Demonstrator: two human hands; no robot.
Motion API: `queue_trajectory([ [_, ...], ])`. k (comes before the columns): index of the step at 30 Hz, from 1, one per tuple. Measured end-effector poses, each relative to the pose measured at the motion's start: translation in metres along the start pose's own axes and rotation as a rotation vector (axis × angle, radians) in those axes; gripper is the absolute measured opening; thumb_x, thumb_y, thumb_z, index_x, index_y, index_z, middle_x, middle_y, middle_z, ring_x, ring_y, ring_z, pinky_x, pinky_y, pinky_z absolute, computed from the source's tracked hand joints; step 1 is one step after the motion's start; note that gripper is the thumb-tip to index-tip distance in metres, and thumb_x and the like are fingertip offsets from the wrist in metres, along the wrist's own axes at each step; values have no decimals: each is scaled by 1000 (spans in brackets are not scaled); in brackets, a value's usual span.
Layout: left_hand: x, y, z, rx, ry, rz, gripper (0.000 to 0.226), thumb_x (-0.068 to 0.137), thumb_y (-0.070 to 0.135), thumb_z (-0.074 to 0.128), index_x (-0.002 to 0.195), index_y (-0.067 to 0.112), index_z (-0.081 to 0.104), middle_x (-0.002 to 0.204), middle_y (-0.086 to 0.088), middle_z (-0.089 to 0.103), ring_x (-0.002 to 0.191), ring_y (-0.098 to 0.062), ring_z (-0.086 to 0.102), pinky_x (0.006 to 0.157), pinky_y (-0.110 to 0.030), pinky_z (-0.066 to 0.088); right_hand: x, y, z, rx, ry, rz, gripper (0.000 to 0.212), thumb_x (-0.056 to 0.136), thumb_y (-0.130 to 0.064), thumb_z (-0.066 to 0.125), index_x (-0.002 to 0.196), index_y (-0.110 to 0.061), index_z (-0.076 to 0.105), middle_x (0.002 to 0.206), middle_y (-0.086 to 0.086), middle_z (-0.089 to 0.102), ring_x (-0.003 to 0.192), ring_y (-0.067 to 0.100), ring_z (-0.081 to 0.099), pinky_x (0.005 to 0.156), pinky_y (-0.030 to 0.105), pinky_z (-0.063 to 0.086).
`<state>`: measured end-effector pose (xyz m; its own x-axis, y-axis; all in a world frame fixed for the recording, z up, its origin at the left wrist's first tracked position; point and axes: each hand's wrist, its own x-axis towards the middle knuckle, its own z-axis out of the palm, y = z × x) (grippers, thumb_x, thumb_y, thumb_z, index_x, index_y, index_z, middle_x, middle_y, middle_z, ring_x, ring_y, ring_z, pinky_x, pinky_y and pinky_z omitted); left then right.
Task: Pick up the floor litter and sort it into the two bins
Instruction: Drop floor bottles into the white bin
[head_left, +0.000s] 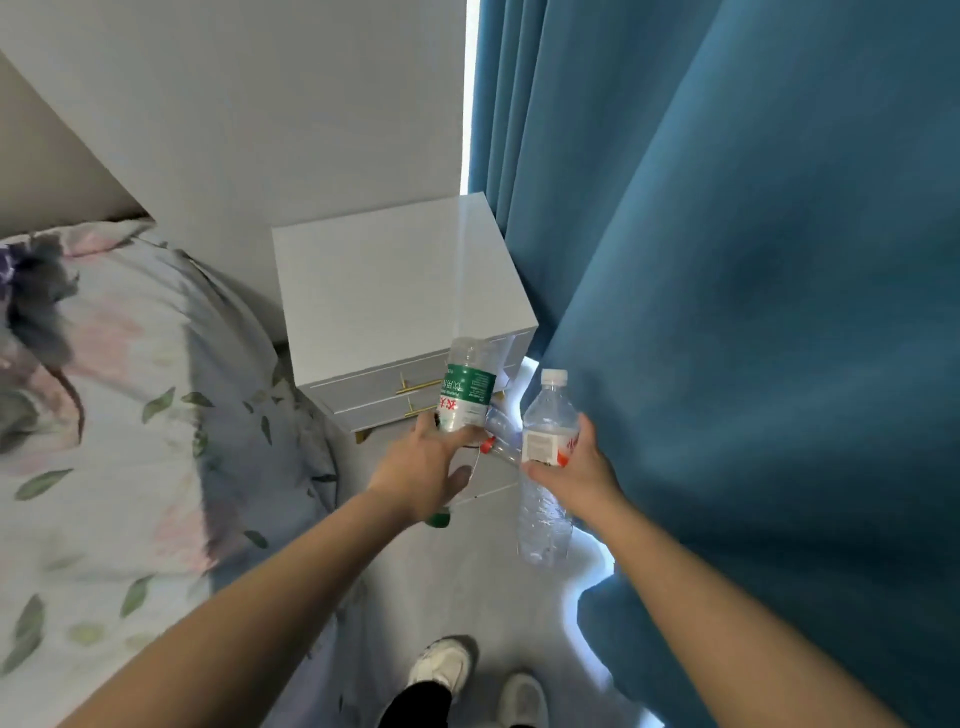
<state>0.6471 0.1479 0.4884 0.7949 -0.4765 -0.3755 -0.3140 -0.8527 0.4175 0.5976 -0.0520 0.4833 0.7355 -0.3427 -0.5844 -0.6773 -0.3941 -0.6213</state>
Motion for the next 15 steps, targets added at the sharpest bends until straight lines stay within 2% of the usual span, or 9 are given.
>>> queue_trajectory([
  [3,-50,36,-61,-66,68,109,45,87,34,58,128,43,43,128,-11,40,102,-32,56,86,-37,50,-80,-36,-44,104,57,-51,99,71,-29,79,147,-32,16,119,-4,58,99,16,61,78,28,50],
  [6,-99,68,-109,-117,123,221,45,87,30,61,128,41,47,131,-11,39,105,-30,55,90,-35,49,-154,-61,-76,213,142,-124,96,71,-26,80,146,-31,20,118,-5,60,97,11,62,71,21,47],
  [10,-154,109,-151,-160,224,395,45,86,27,64,126,40,48,132,-10,39,109,-29,54,92,-40,51,-233,-78,-106,355,241,-240,94,69,-26,82,144,-34,25,118,-9,61,100,7,63,83,27,53],
  [15,-202,168,-175,-207,348,587,45,86,20,66,126,35,52,136,-8,38,121,-28,48,100,-36,44,-314,-76,-142,416,380,-377,97,70,-26,83,145,-36,22,127,-12,56,107,3,61,94,36,53],
])
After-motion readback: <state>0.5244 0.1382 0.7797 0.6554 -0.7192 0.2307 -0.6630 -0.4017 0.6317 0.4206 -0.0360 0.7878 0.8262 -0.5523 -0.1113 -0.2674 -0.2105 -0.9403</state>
